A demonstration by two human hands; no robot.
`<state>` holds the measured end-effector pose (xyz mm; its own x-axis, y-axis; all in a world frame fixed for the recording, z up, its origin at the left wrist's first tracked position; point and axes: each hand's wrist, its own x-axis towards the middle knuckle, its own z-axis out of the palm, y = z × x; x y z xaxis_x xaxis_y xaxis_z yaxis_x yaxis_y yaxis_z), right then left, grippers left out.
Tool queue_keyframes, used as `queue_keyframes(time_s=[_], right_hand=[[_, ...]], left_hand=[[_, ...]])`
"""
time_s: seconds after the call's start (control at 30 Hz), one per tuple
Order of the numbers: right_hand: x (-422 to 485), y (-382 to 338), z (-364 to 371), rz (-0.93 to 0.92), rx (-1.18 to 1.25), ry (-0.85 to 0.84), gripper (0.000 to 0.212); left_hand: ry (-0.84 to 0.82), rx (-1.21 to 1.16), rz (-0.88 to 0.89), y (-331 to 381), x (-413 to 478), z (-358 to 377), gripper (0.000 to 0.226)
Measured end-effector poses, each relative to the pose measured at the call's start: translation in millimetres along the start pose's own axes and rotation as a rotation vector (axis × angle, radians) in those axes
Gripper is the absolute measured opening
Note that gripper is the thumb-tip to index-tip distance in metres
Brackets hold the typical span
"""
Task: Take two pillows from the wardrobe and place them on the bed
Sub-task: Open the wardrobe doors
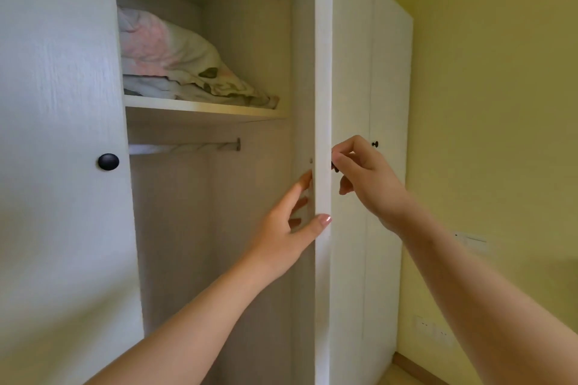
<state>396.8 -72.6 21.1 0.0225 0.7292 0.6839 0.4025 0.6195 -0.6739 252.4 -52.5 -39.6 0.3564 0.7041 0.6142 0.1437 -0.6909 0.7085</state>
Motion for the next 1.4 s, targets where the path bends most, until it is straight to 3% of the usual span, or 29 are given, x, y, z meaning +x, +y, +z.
queue_keyframes(time_s=[0.23,0.53,0.67,0.97,1.2,1.4], right_hand=[[1.1,29.9,-56.0,0.138,0.053,0.085,0.020],[14.0,79.2,-109.8,0.326,0.347,0.251,0.021],[24.8,99.3,-128.7,0.346,0.356,0.311,0.023],[42.0,126.3,-151.3,0.444,0.413,0.403,0.034],[43.1,129.7,-150.6,0.444,0.430,0.408,0.031],[19.3,127.2,-126.6,0.305,0.347,0.683,0.025]], left_hand=[[-0.056,0.051,0.124,-9.5,30.9,66.3,0.068],[-0.063,0.009,0.123,-24.5,75.3,151.7,0.074],[-0.040,0.095,0.117,-38.3,90.6,174.4,0.074],[-0.019,0.211,0.081,-52.5,113.3,214.2,0.059],[-0.018,0.247,0.095,-55.0,115.9,217.0,0.062],[-0.002,0.338,0.135,-47.8,107.8,188.1,0.057]])
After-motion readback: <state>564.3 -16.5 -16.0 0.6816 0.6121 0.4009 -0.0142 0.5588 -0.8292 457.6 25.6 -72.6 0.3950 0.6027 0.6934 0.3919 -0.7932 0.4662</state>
